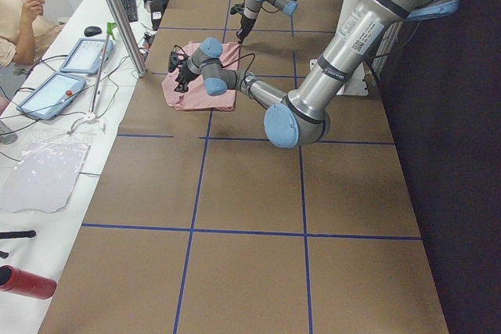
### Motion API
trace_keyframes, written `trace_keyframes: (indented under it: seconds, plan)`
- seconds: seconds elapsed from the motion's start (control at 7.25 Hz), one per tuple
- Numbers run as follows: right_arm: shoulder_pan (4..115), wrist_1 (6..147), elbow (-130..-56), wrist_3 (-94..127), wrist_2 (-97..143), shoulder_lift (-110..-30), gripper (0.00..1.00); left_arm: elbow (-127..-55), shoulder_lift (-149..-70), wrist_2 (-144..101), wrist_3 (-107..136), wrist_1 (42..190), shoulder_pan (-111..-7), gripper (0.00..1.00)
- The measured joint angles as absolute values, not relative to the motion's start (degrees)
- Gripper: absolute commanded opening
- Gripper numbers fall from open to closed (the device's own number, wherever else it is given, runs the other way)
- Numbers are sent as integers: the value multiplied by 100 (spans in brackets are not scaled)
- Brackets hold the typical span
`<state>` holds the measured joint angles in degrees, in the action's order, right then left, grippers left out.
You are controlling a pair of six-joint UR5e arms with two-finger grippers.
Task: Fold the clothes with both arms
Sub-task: 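Move the right gripper to the folded edge nearest it and press it flat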
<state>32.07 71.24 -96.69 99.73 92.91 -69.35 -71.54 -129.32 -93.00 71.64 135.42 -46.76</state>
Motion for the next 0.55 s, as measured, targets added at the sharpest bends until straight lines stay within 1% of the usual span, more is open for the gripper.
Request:
trace_keyframes:
  seconds: [0.28, 0.41, 0.55]
  plan:
    - [3201, 7114, -9806, 9975, 9308, -7030, 0, -7241, -12851, -9299, 7163, 13534, -4676, 54]
    - [3159, 7119, -10126, 9975, 9343, -7268, 0, -7323, -12790, -9301, 7165, 13527, -4676, 54]
    - [3039, 7131, -10618, 9987, 9375, -7665, 0, -7384, -12751, -9302, 7169, 13522, -4677, 54]
